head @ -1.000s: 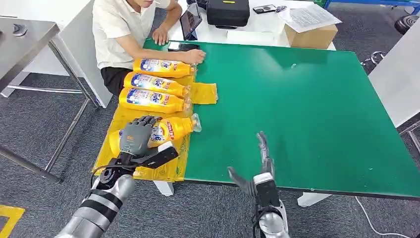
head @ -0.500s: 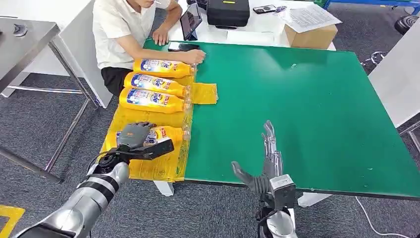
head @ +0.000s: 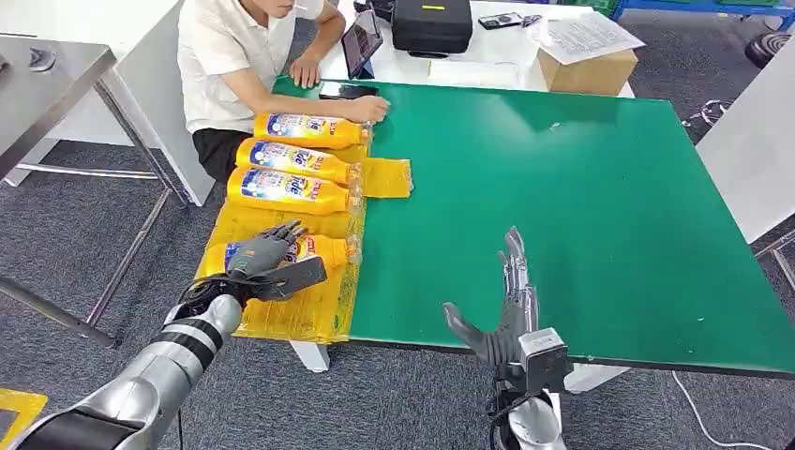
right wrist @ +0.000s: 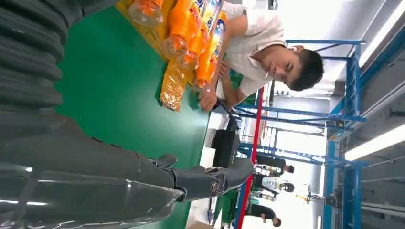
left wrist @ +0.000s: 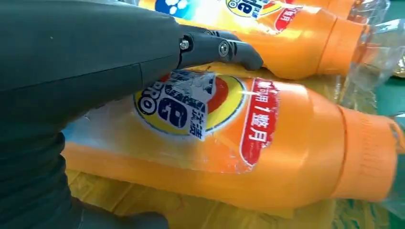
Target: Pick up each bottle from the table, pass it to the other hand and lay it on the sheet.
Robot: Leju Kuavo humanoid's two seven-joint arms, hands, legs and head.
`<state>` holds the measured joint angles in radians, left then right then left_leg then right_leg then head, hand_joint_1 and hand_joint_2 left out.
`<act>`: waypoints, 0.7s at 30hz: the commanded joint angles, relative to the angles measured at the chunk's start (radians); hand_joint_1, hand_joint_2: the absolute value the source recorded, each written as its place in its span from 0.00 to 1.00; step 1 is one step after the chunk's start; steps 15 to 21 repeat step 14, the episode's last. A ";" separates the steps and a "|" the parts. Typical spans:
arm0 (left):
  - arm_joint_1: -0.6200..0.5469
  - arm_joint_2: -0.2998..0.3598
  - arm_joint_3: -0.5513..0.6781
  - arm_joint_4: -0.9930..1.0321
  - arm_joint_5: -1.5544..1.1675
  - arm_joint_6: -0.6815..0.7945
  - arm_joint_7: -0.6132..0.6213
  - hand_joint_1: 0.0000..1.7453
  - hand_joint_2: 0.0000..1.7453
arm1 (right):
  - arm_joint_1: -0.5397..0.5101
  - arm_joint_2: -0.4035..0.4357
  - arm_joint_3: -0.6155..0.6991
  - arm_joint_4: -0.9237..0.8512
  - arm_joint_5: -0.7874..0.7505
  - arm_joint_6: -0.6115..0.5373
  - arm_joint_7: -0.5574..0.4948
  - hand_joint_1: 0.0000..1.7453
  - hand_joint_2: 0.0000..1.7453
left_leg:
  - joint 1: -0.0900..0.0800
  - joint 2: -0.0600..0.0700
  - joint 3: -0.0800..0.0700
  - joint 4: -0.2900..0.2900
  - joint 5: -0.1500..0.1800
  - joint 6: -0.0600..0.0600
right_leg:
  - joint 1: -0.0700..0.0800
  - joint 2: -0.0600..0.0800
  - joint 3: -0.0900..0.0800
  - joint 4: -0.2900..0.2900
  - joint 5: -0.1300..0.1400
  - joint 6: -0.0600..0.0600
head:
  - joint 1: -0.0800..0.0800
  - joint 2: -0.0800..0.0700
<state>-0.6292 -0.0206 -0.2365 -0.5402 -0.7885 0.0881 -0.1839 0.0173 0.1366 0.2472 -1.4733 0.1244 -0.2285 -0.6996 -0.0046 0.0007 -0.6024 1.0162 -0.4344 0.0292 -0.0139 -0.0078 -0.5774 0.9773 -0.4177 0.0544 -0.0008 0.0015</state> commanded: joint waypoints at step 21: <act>0.247 0.006 -0.015 -0.495 0.490 -0.208 -0.227 0.00 1.00 | -0.012 -0.039 0.011 0.040 -0.016 -0.029 0.001 0.00 1.00 | 0.001 -0.002 0.004 -0.001 -0.001 -0.003 | 0.001 -0.001 0.005 -0.001 -0.001 -0.003 | 0.000 0.000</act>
